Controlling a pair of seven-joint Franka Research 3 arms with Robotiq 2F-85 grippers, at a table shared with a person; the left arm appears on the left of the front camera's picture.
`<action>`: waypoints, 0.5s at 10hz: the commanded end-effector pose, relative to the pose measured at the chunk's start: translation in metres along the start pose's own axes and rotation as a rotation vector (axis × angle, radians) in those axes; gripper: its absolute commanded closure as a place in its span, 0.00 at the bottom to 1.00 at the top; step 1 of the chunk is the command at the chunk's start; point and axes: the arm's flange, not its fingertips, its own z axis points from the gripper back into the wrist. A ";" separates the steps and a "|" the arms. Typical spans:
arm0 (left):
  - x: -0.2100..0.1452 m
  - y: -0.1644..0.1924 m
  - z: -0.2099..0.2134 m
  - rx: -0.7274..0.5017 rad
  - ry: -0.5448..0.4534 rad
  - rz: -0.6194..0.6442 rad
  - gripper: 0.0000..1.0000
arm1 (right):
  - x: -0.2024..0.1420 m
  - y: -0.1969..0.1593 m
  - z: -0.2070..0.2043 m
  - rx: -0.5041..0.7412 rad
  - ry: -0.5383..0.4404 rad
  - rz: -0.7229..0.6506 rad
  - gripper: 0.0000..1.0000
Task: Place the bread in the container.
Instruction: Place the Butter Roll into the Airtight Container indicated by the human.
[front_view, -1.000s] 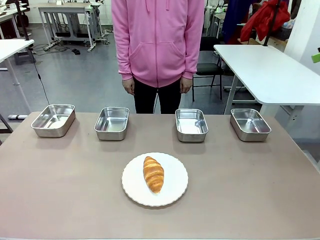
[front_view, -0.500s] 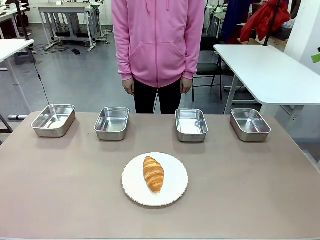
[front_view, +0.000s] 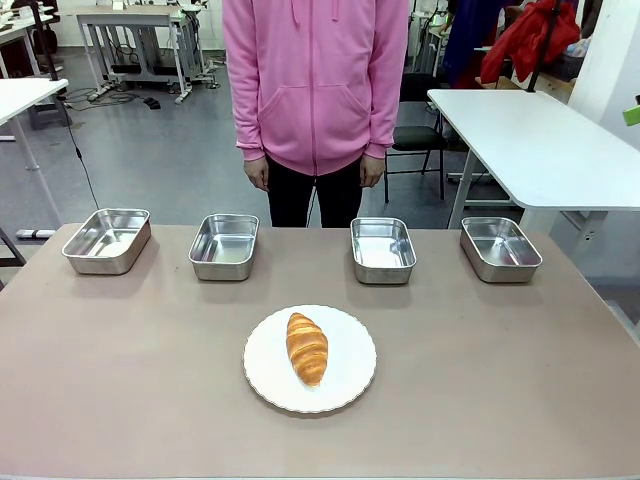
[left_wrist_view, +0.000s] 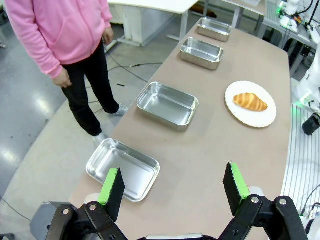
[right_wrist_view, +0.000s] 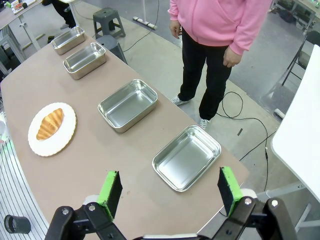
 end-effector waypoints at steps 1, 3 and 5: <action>0.001 -0.001 0.001 0.001 -0.002 -0.004 0.00 | 0.001 0.001 0.000 -0.001 -0.002 0.003 0.00; 0.001 -0.001 0.001 0.001 -0.002 -0.004 0.00 | 0.001 0.001 0.000 -0.001 -0.002 0.003 0.00; 0.001 -0.001 0.001 0.001 -0.002 -0.004 0.00 | 0.001 0.001 0.000 -0.001 -0.002 0.003 0.00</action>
